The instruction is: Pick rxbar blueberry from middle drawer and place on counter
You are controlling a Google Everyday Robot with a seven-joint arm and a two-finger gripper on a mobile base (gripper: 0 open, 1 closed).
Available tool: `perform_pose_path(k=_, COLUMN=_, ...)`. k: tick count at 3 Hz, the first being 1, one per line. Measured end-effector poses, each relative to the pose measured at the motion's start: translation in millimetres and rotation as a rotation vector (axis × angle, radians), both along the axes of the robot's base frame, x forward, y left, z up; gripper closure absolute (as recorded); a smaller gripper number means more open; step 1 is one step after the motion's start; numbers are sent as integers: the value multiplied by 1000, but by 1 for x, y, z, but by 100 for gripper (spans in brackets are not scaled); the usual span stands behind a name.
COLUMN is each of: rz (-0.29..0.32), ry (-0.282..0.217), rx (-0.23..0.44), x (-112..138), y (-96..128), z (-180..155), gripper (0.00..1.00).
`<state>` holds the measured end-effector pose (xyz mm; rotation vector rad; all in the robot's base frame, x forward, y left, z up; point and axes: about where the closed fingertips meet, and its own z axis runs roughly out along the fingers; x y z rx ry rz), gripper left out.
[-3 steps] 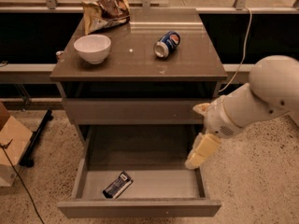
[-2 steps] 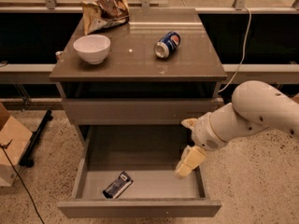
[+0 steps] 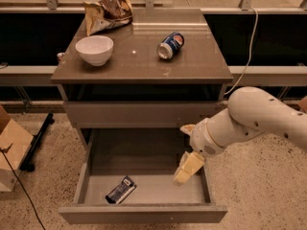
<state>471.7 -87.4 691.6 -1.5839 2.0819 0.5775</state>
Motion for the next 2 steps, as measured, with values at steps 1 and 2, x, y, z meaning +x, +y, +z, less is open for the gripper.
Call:
perform_pose_path(k=1, rz=35, ry=4, rx=36, x=4, y=26, z=-29, gripper=0)
perform_pose_path(k=2, rz=77, ry=-6, rx=122, x=14, y=62, z=-76, gripper=0)
